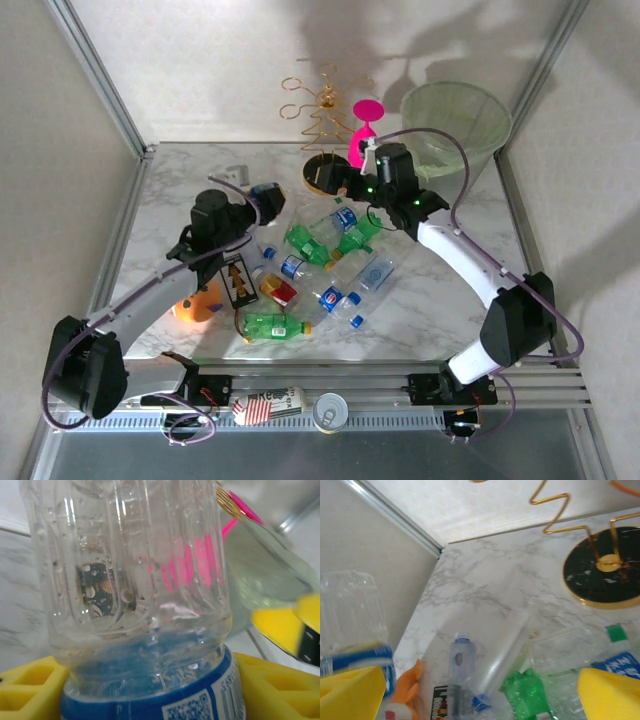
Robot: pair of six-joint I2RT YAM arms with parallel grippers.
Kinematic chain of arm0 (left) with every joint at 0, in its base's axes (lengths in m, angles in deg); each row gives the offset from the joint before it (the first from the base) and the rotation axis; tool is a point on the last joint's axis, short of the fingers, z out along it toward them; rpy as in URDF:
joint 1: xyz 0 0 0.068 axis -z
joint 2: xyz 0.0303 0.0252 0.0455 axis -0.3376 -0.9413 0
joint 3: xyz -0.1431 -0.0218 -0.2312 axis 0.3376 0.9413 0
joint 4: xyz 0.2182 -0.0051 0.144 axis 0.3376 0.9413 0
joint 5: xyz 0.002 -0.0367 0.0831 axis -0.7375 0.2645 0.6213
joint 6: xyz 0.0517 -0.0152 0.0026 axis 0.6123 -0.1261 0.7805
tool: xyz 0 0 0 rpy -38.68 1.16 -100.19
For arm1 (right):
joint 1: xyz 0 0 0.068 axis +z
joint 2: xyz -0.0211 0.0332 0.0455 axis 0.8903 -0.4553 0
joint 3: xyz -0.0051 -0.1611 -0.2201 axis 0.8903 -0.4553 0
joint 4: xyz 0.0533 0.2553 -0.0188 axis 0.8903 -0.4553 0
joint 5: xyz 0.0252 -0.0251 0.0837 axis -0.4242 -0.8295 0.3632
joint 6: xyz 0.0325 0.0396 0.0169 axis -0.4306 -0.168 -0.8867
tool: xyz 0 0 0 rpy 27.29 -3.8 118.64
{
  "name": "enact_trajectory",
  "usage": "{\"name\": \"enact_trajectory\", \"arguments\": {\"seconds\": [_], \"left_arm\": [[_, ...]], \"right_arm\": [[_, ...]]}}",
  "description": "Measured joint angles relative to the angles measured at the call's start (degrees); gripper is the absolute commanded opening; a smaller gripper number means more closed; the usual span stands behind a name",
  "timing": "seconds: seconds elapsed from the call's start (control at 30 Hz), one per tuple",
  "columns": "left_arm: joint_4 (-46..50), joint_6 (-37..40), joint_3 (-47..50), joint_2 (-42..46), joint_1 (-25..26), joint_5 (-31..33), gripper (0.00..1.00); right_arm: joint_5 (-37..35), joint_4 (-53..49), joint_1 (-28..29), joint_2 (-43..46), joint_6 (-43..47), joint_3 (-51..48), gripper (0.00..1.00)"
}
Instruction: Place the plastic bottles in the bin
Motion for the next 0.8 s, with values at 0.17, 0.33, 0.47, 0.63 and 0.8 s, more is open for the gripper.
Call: {"name": "enact_trajectory", "arguments": {"seconds": [0.17,0.33,0.47,0.63,0.8], "left_arm": [[-1.81,-0.15,2.25,0.63,5.88,2.43,0.6],[-3.21,0.24,2.34,-0.5,8.87,3.85,0.6],[-3.54,0.55,1.38,-3.48,10.23,3.78,0.6],[-3.78,1.14,-0.52,-5.4,11.96,3.39,0.6],[-4.81,1.64,-1.77,-5.42,12.87,2.8,0.6]], "right_arm": [[3.41,2.51,1.44,-2.47,-1.92,1.88,0.99],[7.54,5.9,2.05,-2.73,-4.46,1.88,0.98],[9.55,8.83,2.75,-2.6,-5.66,1.51,0.96],[10.23,10.01,3.19,-1.81,-5.81,0.11,0.9],[10.14,9.97,3.19,-1.7,-5.81,-0.59,0.86]]}}
